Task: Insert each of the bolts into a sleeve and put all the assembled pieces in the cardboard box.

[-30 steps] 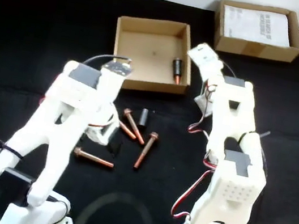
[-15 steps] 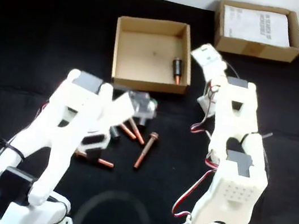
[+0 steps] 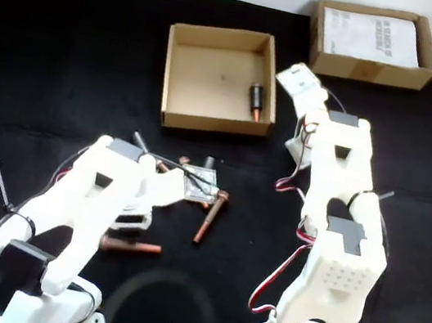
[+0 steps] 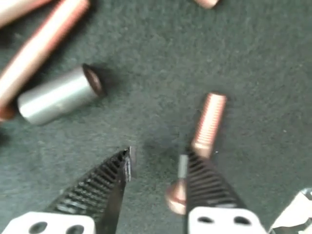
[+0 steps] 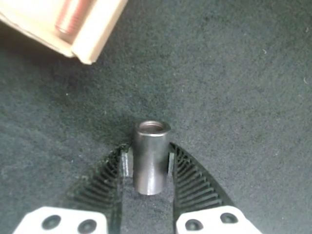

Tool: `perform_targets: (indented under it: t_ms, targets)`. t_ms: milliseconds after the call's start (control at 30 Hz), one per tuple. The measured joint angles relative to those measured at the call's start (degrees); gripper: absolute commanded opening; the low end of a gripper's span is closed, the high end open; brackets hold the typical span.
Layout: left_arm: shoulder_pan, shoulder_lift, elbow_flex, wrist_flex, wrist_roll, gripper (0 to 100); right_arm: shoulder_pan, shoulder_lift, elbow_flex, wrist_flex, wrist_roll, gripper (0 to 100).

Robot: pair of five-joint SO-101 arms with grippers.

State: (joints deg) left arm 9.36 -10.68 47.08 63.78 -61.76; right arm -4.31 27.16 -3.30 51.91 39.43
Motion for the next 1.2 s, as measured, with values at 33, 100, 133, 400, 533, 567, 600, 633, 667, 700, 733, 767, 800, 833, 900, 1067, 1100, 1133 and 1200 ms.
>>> perform_targets:
  t_ms: [33,100,133,400,533,567,600,633,667,700,733,767,800,833,900,1067,1100,1133,1200]
  targets:
    - [0.00,0.00,-0.26,0.00,0.00,21,0.00,0.00,0.09,0.00,0.00,0.6]
    - [0.18,0.00,-3.16,0.97,0.00,21,0.00,0.00,0.79,0.00,0.00,0.6]
    - [0.18,0.00,-5.19,2.29,0.00,21,0.00,0.00,1.41,0.00,0.00,0.6]
    - [0.18,0.00,-16.09,17.49,1.05,21,0.00,-0.09,2.46,-0.09,0.00,0.6]
    - [2.81,0.00,-16.35,24.79,7.91,21,0.00,-0.09,2.46,-0.09,0.00,0.6]
    - [4.48,0.00,-16.00,25.85,10.73,21,0.00,-0.09,2.46,-0.09,0.00,0.6]
    - [6.42,0.00,-15.65,26.55,13.80,21,0.00,-0.09,2.46,-0.09,0.00,0.6]
    - [8.44,0.00,-15.47,26.81,17.14,21,0.00,-0.09,2.46,-0.09,0.00,0.6]
    - [10.46,0.00,-15.47,26.99,20.92,21,0.00,-0.09,2.46,-0.09,0.00,0.6]
    - [12.40,0.00,-15.47,27.08,24.26,21,0.00,-0.09,2.46,-0.09,0.00,0.6]
    - [14.15,0.00,-15.21,27.08,27.25,21,0.00,-0.09,2.46,-0.09,0.00,0.6]
    - [15.30,0.00,-14.51,27.08,29.63,21,0.00,-0.09,2.46,-0.09,0.00,0.6]
    - [16.09,0.00,-13.71,27.08,31.03,21,0.00,-0.09,2.46,-0.09,0.00,0.6]
    - [16.62,0.00,-12.92,27.08,32.09,21,0.00,-0.09,2.46,-0.09,0.00,0.6]
    - [16.44,-1.49,-10.11,26.02,32.88,21,0.00,-0.09,2.46,-0.09,0.62,0.6]
    - [16.44,-11.96,0.62,22.51,33.49,21,0.70,-0.09,2.46,-0.09,3.78,0.6]
    - [16.44,-14.42,2.90,21.98,33.49,21,0.70,-0.09,2.46,-0.09,3.96,0.6]
    - [16.44,-17.05,5.01,21.45,33.49,21,0.79,-0.09,2.46,-0.09,4.13,0.6]
    - [16.35,-21.71,8.44,20.84,33.49,21,0.79,-0.09,2.46,-0.09,4.13,0.6]
